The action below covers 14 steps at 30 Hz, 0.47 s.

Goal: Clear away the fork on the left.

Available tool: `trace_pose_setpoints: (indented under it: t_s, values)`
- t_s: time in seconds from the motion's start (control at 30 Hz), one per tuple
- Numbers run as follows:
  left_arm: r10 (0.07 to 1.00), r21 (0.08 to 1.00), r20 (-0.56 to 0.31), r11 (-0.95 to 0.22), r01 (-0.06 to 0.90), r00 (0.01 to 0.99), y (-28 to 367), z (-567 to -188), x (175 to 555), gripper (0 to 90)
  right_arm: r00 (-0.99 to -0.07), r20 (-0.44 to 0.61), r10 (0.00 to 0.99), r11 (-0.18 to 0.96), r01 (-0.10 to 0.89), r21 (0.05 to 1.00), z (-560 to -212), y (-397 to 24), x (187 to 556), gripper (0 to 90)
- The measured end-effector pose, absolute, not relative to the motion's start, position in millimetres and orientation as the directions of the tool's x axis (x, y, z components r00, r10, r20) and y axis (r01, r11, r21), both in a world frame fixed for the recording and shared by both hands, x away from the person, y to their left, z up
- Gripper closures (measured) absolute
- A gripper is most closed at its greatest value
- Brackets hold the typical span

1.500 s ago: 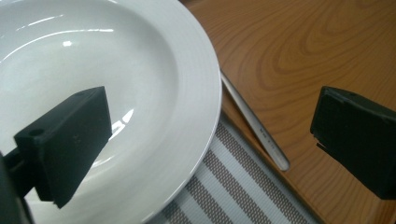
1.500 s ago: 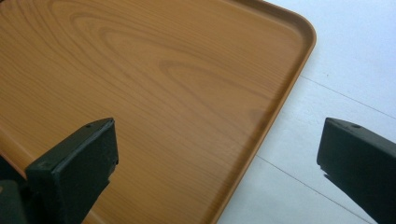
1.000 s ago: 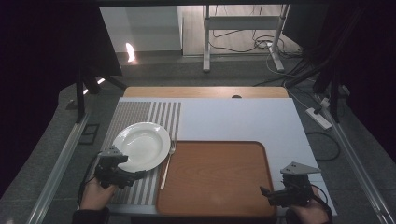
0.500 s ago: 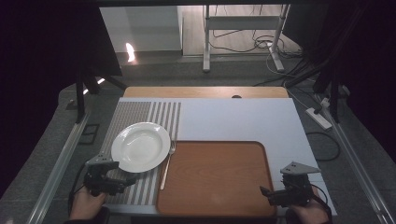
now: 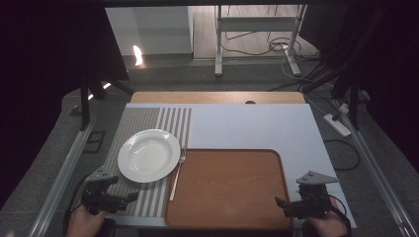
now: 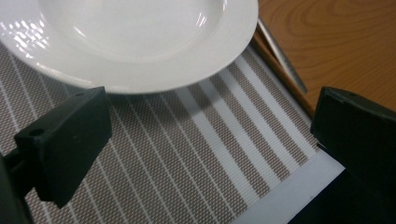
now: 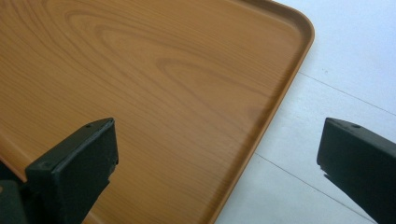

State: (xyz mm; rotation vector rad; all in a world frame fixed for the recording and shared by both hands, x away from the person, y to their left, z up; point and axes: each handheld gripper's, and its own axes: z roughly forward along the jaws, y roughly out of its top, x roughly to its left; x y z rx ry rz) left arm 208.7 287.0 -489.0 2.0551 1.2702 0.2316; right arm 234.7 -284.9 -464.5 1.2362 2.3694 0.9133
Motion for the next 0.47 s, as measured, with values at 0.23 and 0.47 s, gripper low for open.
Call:
trace_pose_setpoints:
  t_s: [0.23,0.47]
  values:
    - [0.854,0.643,-0.180,-0.274,0.715,0.489,292,-488,200,0.0,-0.566,0.020,0.824,0.414,0.626,0.661,-464,-286,235,0.0]
    - [0.852,0.656,-0.190,-0.259,0.709,0.488,295,-488,198,0.0,-0.566,0.020,0.824,0.417,0.630,0.655,-465,-286,236,0.0]
